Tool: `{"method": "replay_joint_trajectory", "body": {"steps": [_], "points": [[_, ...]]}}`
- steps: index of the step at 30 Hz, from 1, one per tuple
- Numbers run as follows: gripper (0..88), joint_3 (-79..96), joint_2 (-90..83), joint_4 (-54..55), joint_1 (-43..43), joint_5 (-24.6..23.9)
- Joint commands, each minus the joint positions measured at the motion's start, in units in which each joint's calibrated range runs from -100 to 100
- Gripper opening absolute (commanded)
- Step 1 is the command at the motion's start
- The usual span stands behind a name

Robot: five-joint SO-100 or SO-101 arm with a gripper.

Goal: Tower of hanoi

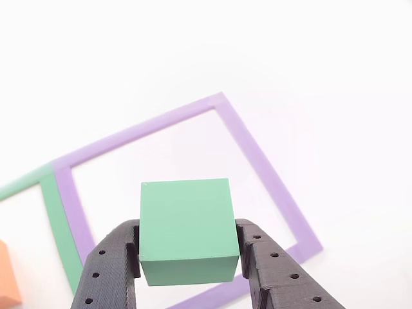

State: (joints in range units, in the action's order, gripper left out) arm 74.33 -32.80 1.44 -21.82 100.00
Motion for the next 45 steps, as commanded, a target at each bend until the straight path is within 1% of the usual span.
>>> {"method": "replay_joint_trajectory", "body": {"steps": [1,12,16,28,35,45], "points": [[7.4,0.69,6.2,12.84,-0.1,0.0],[7.6,-0.77,27.99,36.72,-0.1,0.0],[7.9,-3.22,35.36,42.63,0.05,0.0],[8.2,-8.13,45.78,49.51,0.96,0.0],[8.8,-8.4,47.14,50.07,0.58,0.0],[17.2,-9.04,48.42,50.72,0.2,0.0]]}}
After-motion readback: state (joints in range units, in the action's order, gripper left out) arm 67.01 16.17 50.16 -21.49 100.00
